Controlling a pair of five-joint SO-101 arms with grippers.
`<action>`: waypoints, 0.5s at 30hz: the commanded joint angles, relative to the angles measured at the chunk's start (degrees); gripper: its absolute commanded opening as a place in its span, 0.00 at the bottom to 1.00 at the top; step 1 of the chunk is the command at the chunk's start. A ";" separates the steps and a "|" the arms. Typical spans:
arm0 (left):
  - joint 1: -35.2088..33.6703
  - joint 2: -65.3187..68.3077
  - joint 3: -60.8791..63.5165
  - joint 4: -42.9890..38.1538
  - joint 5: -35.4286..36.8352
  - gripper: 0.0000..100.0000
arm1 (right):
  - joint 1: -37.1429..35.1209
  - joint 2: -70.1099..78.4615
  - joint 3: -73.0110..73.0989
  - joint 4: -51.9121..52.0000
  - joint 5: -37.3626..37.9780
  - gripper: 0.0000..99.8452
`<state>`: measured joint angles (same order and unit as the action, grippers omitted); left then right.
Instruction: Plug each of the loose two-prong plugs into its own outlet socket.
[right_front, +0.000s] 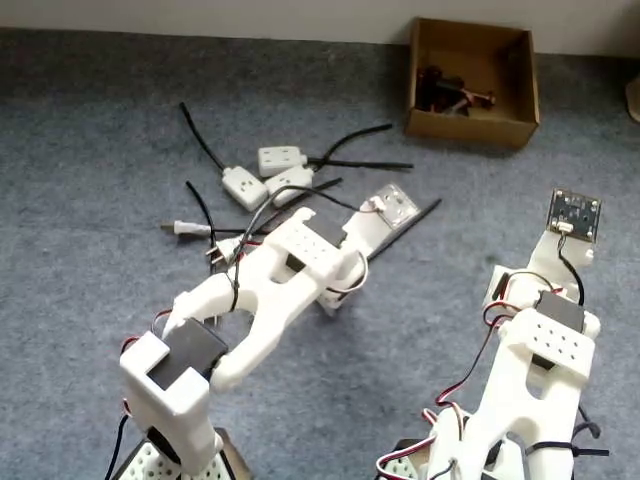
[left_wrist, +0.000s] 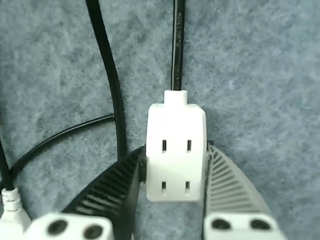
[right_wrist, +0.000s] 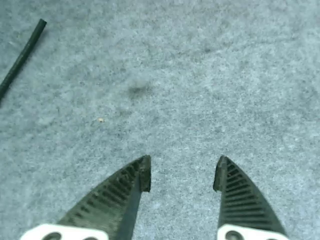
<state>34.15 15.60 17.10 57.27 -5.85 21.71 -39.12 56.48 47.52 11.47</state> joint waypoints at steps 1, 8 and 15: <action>2.15 0.57 -1.01 0.26 3.25 0.07 | -0.31 -0.66 -0.48 -1.45 0.70 0.20; 2.59 0.57 -3.74 4.04 3.43 0.12 | -0.31 -0.66 -0.48 -1.45 0.70 0.20; 2.51 0.48 -3.91 4.84 3.52 0.20 | -0.31 -0.66 -0.48 -1.45 0.70 0.20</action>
<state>34.33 16.22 14.46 61.14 -2.77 21.71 -39.12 56.48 47.52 11.47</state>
